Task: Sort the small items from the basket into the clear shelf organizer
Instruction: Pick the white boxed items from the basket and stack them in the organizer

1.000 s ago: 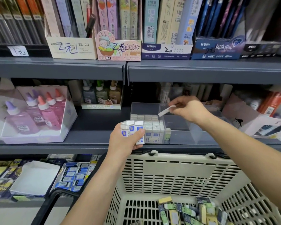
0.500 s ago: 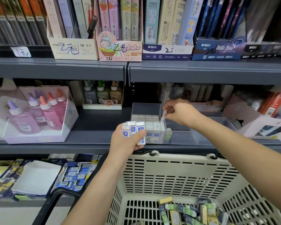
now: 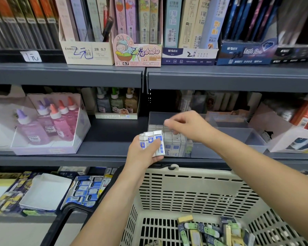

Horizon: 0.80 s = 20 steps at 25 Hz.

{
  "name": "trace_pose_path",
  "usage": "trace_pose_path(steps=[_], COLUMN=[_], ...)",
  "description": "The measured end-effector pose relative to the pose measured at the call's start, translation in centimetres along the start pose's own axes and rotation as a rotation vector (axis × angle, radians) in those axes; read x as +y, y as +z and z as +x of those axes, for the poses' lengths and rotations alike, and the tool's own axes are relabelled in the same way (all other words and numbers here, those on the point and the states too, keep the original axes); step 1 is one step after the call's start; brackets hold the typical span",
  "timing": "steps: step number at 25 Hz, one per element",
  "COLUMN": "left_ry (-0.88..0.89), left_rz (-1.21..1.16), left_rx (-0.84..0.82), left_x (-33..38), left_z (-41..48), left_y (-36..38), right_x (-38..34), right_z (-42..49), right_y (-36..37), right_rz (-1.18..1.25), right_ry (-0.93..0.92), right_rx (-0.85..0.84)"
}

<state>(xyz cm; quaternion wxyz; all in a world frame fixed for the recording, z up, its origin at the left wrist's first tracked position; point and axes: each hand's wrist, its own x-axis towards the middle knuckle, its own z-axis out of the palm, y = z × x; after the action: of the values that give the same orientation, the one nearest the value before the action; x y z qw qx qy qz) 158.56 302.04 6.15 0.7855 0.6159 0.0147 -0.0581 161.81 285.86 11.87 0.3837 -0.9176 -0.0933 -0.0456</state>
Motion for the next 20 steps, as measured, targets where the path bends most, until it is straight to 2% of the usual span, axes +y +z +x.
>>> trace_pose_path(steps=[2, 7, 8, 11, 12, 15, 16, 20], left_ry=[0.0, 0.002, 0.006, 0.019, 0.024, 0.018, 0.015, 0.002], left_rz=[-0.002, -0.094, -0.106, -0.114, -0.108, -0.092, -0.092, -0.099], left_rx=[-0.004, 0.005, 0.034, 0.145, 0.166, 0.178, 0.175, 0.174], left_x=[0.0, 0.3, 0.4, 0.8, 0.8, 0.9, 0.8, 0.9], left_z=[0.0, -0.1, 0.0, 0.5, 0.6, 0.7, 0.7, 1.1], left_y=[0.1, -0.1, -0.3, -1.0, -1.1, -1.2, -1.3, -1.6], right_x=[-1.1, -1.5, -1.5, -1.3, -1.4, -1.2, -1.0, 0.1], right_z=[-0.6, 0.1, 0.5, 3.0, 4.0, 6.5, 6.9, 7.5], right_y=[0.9, 0.6, 0.3, -0.4, -0.3, 0.5, 1.0, 2.8], right_rz=[0.084, 0.178, 0.191, 0.302, 0.267, -0.159, -0.2, -0.089], right_ry=[-0.021, 0.028, 0.041, 0.128, 0.133, 0.07, 0.068, 0.115], right_rx=[-0.089, -0.129, -0.12, 0.072, 0.125, 0.13, 0.099, -0.063])
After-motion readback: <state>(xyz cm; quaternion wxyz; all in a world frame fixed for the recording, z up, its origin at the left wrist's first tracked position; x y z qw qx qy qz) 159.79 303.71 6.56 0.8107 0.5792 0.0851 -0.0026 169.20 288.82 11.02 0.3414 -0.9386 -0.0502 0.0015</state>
